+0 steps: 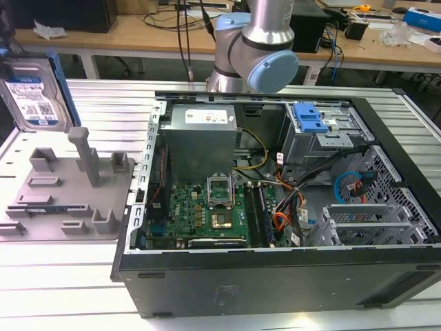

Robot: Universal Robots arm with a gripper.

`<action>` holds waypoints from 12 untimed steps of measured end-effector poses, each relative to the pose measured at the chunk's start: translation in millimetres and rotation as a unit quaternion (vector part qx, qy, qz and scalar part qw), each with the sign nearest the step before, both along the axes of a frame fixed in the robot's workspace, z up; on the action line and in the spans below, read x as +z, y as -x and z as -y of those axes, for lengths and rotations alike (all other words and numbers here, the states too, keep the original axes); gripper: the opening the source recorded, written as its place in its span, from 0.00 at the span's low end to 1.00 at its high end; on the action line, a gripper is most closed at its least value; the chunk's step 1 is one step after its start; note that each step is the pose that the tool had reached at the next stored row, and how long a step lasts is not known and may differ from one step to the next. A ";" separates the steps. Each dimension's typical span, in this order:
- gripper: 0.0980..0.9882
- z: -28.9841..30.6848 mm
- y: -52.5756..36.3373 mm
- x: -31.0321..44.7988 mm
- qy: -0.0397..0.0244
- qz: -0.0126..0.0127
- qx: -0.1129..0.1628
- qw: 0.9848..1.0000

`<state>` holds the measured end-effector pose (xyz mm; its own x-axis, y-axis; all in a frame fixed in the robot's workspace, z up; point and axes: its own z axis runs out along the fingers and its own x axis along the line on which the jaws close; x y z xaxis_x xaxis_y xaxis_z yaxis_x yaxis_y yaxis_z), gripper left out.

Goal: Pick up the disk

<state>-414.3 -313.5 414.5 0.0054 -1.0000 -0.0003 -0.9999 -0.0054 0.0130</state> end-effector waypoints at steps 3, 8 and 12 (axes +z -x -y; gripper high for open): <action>0.30 0.0 -0.1 19.9 -0.001 0.000 0.000 1.000; 0.30 0.0 -0.4 49.6 -0.002 0.000 0.000 1.000; 0.30 0.0 -0.7 67.5 -0.004 0.000 0.000 1.000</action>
<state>-413.5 -313.5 482.0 0.0054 -0.9999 -0.0086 -0.9999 -0.0055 0.0129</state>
